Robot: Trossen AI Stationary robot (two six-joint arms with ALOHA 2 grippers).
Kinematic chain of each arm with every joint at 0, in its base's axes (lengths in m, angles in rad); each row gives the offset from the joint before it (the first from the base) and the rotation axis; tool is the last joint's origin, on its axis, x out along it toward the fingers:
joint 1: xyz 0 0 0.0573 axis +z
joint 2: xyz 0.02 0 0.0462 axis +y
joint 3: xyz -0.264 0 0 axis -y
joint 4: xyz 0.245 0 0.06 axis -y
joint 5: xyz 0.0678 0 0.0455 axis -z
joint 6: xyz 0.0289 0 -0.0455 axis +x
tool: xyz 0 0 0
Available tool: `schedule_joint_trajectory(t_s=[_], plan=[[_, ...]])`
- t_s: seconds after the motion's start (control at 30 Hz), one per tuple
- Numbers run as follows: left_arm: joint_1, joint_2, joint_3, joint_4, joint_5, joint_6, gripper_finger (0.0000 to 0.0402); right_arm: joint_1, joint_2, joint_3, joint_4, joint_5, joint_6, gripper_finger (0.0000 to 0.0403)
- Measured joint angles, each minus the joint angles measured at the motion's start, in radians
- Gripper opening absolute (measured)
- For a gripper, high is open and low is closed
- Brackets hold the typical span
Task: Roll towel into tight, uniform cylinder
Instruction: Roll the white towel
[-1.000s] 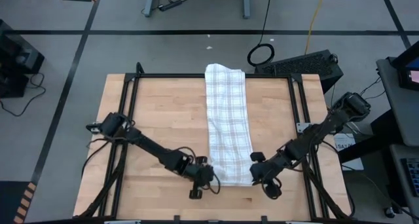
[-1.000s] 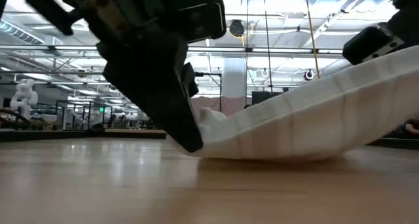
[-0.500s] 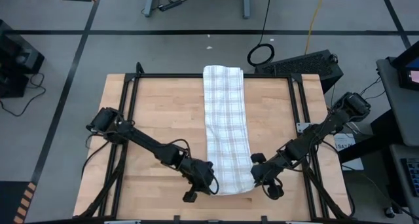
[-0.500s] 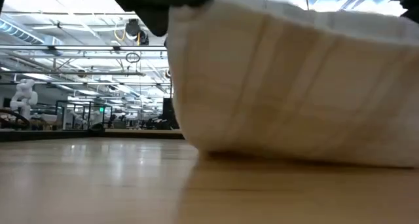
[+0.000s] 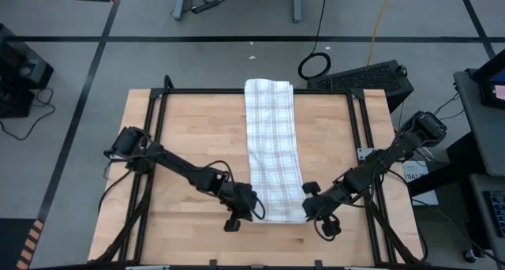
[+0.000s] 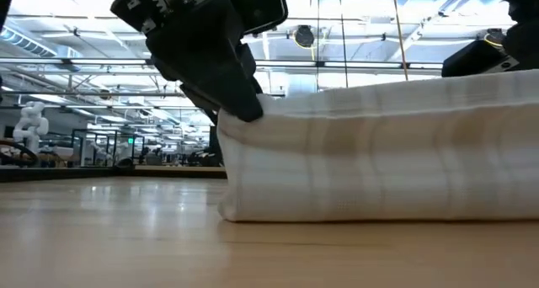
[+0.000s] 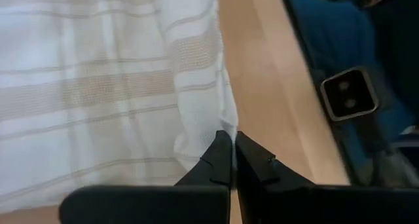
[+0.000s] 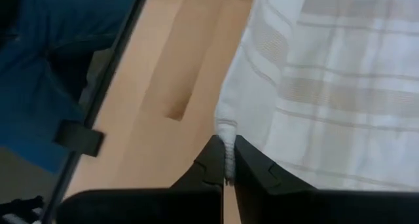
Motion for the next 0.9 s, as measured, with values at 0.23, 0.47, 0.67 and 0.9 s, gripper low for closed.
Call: schedule_joint_trajectory(t_s=[0.23,0.47,0.67,0.9], plan=[[-0.029,0.004,-0.001,0.083,0.088,-0.112,0.0011,0.029,0.0,0.0,0.022,-0.027,0.001,0.0004],[-0.084,0.004,0.0,0.161,0.144,-0.11,0.0013,0.056,0.0,0.001,0.145,-0.087,0.025,0.0004],[-0.076,0.004,-0.01,0.119,0.083,-0.04,0.0014,0.054,0.0,0.001,0.12,-0.083,0.053,0.0004],[-0.027,0.004,-0.025,0.105,0.074,-0.025,0.0015,0.035,0.015,-0.001,0.102,-0.072,0.08,0.0004]])
